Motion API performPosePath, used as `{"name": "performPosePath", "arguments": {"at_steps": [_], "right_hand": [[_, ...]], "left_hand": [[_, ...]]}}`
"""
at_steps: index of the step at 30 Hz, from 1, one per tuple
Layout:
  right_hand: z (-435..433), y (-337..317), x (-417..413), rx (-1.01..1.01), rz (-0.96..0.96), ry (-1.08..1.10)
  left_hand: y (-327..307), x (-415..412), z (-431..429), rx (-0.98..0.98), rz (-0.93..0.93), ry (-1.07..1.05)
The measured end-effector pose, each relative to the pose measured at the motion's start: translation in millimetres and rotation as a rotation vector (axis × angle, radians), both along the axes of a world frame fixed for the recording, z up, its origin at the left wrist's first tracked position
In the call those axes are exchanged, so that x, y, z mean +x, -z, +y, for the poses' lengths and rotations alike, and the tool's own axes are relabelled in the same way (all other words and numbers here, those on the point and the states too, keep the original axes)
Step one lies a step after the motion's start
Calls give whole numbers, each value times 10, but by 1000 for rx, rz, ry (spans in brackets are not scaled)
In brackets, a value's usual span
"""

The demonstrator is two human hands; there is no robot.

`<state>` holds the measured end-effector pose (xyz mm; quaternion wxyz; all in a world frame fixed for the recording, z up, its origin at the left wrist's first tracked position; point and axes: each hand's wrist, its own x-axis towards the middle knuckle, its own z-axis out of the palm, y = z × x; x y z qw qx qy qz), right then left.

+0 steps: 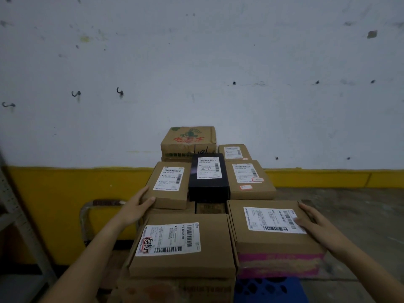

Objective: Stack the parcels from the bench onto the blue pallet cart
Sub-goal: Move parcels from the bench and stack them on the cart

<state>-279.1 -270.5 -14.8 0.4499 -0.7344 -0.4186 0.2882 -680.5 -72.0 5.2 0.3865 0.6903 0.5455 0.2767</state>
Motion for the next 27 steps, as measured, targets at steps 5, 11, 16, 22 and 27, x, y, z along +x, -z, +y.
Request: {"name": "performPosePath", "arguments": {"at_steps": [5, 11, 16, 22, 27], "right_hand": [[-12, -10, 13, -40, -46, -27], [-77, -202, -377, 114, -517, 2], [-113, -177, -1257, 157, -609, -473], [68, 16, -1727, 53, -843, -649], [101, 79, -1813, 39, -970, -660]], "left_hand": [[2, 14, -19, 9, 22, 16], [-119, -64, -277, 215, 167, -32], [103, -37, -989, 377, 320, 213], [351, 123, -1204, 437, 673, 311], [383, 169, -1159, 457, 736, 268]]}}
